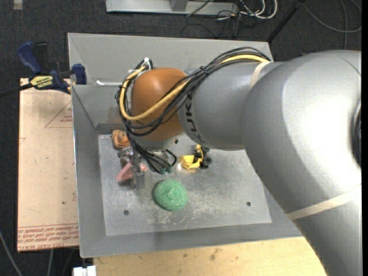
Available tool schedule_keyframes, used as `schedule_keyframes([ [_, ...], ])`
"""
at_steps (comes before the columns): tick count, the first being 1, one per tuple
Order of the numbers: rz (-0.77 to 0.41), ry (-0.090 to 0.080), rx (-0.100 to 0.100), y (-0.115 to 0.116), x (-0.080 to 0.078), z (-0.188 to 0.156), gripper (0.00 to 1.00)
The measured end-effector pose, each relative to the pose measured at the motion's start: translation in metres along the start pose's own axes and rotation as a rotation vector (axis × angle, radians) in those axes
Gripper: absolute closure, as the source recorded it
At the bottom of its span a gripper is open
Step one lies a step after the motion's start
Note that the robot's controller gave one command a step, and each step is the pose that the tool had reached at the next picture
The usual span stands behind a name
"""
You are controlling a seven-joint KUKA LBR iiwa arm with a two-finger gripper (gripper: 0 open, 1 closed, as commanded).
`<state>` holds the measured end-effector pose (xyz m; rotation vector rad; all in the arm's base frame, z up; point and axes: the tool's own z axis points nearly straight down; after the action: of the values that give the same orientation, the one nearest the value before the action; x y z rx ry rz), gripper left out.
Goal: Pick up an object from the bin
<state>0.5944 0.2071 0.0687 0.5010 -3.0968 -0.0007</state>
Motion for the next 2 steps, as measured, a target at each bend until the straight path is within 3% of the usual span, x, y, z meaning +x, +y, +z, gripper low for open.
schedule_keyframes([
  [1, 0.001, 0.002, 0.0, 0.0, 0.001, -0.02, 1.0],
  [2, 0.001, -0.009, 0.0, 0.0, -0.002, -0.037, 1.0],
])
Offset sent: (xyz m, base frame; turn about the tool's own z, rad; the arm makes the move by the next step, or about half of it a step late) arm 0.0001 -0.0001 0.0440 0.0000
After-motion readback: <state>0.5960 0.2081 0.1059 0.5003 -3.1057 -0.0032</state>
